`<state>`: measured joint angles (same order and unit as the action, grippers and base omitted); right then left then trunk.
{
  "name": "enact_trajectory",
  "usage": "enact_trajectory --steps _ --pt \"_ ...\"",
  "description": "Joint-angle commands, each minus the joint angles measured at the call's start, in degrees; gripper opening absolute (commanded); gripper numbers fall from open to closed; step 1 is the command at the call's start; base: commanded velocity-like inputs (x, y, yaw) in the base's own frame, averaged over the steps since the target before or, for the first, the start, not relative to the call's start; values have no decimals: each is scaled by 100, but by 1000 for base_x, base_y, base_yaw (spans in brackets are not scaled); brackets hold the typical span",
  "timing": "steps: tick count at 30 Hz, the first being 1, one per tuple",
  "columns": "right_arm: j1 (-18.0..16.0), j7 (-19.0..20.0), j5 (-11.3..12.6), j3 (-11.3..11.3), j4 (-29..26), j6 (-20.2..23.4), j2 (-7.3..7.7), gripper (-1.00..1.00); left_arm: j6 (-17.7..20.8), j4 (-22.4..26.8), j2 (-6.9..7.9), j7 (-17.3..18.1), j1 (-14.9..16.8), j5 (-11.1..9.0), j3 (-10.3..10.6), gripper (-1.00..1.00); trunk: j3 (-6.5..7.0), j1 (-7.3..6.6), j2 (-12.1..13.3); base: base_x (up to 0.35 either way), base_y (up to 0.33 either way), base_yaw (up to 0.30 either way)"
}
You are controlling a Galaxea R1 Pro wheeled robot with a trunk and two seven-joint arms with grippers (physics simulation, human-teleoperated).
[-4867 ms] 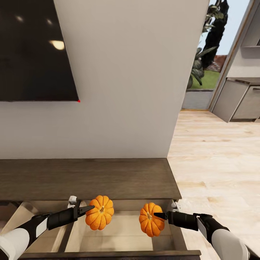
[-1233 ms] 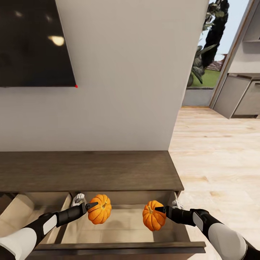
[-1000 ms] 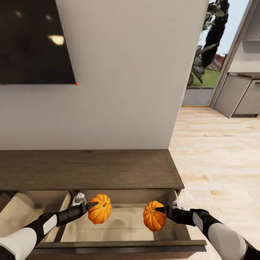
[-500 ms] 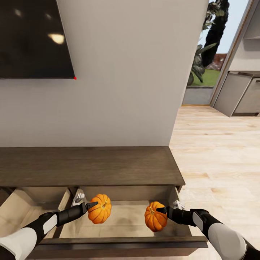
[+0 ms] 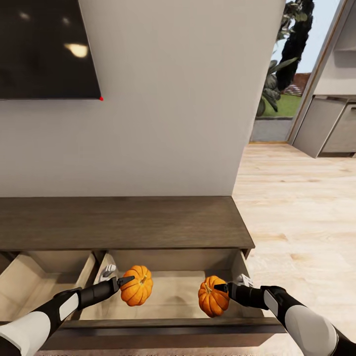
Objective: Place each of the two pumpkins and all three candles from the living room inside a cabinet in the living room (use any cabinet), then make sure every cabinet is closed, and position the cauldron so it is next to a table in the living room.
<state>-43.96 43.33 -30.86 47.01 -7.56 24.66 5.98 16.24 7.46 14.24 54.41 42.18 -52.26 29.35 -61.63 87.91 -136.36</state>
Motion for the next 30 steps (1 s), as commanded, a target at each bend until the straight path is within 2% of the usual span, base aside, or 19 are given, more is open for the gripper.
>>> enact_trajectory --steps 1,30 --pt "-3 -1 9 10 0 3 0 -100 2 1 0 -1 1 -4 -10 -100 -18 22 -42 0 0 0" --pt "1 10 11 12 9 -11 -1 -100 -1 2 17 46 1 -21 -17 -100 -18 22 -42 0 0 0"
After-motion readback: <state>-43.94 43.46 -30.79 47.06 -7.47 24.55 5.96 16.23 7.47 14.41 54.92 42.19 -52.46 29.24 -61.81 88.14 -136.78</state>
